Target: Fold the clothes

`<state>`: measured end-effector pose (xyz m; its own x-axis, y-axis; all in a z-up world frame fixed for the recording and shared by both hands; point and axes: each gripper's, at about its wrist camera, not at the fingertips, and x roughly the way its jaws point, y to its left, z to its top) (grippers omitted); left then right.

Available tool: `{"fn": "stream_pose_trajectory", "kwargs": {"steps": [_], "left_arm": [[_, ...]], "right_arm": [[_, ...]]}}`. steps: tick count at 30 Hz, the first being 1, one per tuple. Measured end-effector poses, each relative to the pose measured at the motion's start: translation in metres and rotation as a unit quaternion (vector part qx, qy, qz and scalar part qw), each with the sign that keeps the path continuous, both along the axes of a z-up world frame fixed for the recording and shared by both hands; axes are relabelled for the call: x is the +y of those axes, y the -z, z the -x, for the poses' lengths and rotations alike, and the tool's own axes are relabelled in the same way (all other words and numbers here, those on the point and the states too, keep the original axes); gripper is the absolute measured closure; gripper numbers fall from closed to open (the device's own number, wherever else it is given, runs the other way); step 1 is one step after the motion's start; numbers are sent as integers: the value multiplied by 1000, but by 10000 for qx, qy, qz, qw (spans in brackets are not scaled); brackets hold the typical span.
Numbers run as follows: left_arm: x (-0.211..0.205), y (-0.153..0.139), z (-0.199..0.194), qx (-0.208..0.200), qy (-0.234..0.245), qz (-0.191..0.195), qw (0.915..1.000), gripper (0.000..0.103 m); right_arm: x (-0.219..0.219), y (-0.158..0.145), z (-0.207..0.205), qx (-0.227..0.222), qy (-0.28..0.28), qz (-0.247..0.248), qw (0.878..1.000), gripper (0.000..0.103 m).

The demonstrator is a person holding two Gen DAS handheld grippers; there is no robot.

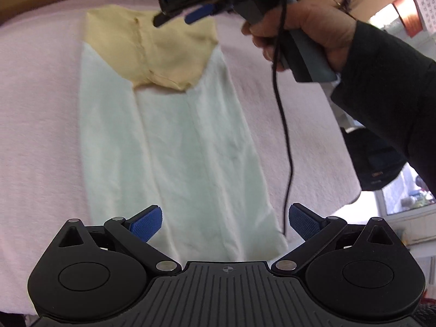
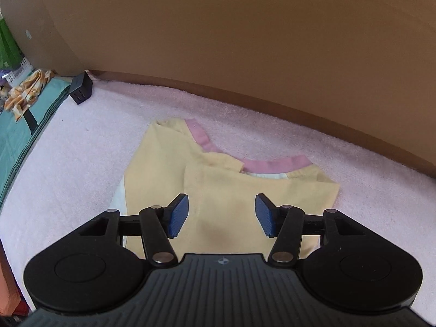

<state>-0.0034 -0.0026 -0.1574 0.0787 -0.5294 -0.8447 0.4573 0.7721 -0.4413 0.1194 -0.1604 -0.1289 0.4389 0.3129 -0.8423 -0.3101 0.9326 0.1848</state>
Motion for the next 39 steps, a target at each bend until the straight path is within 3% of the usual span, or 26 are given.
{"fn": "stream_pose_trajectory", "kwargs": {"steps": [4, 8, 15, 20, 24, 27, 30, 33, 39], "left_arm": [[16, 8, -15, -136, -410, -269, 9987, 0], [16, 23, -15, -214, -377, -637, 9970, 0], [9, 48, 4, -132, 173, -952, 9952, 0], [-2, 49, 28, -615, 813, -1362, 9854, 0], [5, 38, 29, -576, 819, -1260, 9870, 0], [14, 20, 24, -738, 598, -1027, 9902, 0], [16, 12, 13, -881, 363, -951, 9909, 0], [10, 19, 2, -838, 314, -1032, 9906, 0], [-5, 46, 8, -568, 687, -1237, 9883, 0]], "right_arm": [[13, 6, -4, 1, -96, 75, 9999, 45], [23, 8, -5, -13, -129, 139, 9998, 45], [34, 17, -7, 78, -216, 250, 9994, 45], [36, 25, -9, 114, -211, 354, 9991, 43], [33, 15, -9, 5, -73, 206, 9998, 43], [31, 4, -11, -127, -71, -58, 9999, 43], [38, 6, -17, -100, -122, 8, 9999, 43], [43, 16, -23, 33, -96, 19, 9999, 43], [44, 23, -26, 192, -3, -113, 9998, 38]]}}
